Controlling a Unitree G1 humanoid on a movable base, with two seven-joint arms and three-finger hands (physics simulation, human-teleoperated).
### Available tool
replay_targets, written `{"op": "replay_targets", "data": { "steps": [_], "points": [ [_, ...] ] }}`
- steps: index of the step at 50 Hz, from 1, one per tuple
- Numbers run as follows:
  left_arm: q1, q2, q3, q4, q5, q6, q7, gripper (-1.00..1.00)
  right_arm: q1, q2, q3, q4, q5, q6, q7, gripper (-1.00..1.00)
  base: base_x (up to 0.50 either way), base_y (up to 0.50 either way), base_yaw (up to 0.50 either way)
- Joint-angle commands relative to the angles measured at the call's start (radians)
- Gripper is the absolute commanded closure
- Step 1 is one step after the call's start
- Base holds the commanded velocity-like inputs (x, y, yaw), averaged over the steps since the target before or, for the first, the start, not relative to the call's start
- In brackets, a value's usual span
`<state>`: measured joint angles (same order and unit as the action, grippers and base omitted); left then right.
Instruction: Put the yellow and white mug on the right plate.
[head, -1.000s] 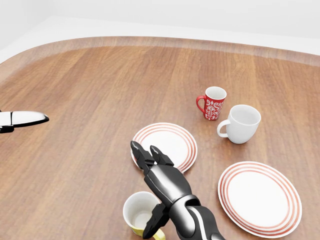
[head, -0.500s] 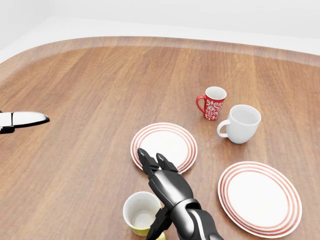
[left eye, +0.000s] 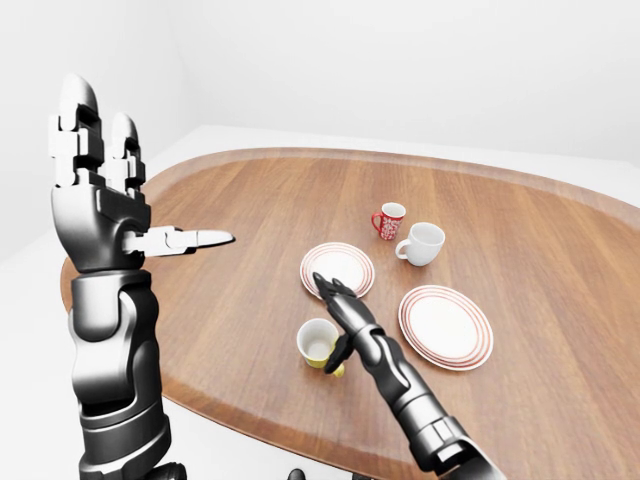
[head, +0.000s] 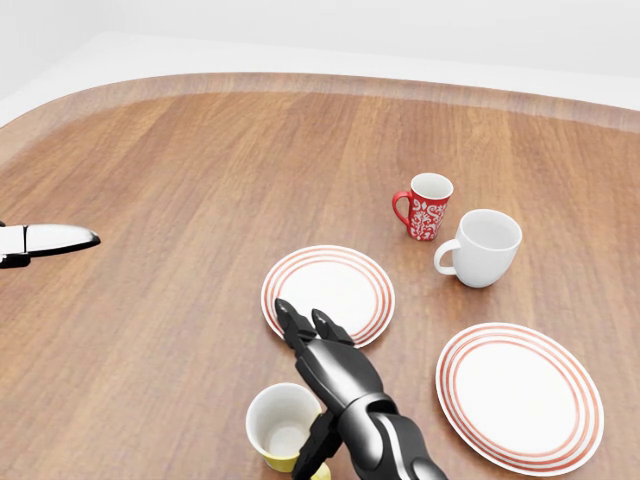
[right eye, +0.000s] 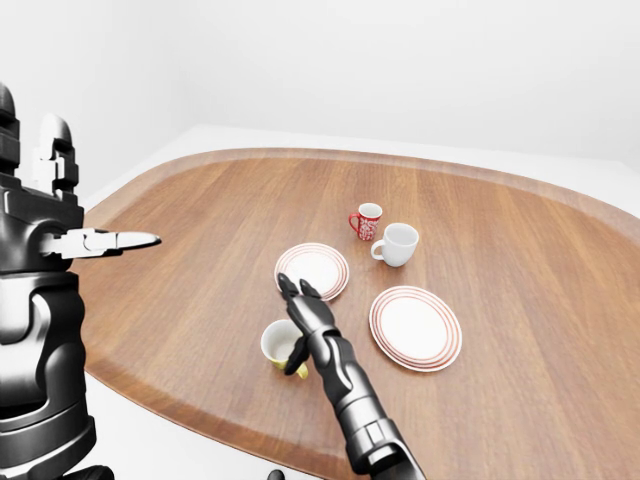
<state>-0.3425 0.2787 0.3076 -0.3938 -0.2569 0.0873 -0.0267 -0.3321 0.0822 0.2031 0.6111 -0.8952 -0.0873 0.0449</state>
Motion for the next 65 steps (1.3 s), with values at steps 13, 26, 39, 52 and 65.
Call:
{"op": "replay_targets", "data": {
  "steps": [13, 26, 39, 52, 65],
  "points": [
    [0.002, -0.004, -0.003, -0.007, 0.002, 0.000, -0.001, -0.98, -0.010, 0.016, 0.011, 0.011, -0.003, 0.000, 0.039, -1.00, 0.00, 0.00, 0.00],
    [0.006, -0.005, -0.003, -0.011, 0.003, 0.000, -0.003, -0.98, -0.007, 0.020, 0.014, 0.010, -0.003, 0.000, 0.079, -1.00, 0.00, 0.00, 0.00],
    [0.006, -0.009, -0.006, -0.008, 0.008, 0.000, -0.005, -0.98, -0.006, 0.019, 0.018, 0.012, -0.018, 0.000, 0.091, -1.00, 0.00, 0.00, 0.00],
    [0.005, -0.009, -0.006, -0.013, 0.007, 0.000, -0.004, -0.98, 0.003, 0.025, 0.028, 0.007, -0.039, 0.001, 0.089, -1.00, 0.00, 0.00, 0.00],
    [0.003, -0.007, -0.004, -0.019, 0.003, 0.000, -0.001, -0.98, -0.014, 0.030, 0.025, 0.069, -0.047, 0.000, 0.055, -1.00, 0.00, 0.00, 0.00]
  ]
}}
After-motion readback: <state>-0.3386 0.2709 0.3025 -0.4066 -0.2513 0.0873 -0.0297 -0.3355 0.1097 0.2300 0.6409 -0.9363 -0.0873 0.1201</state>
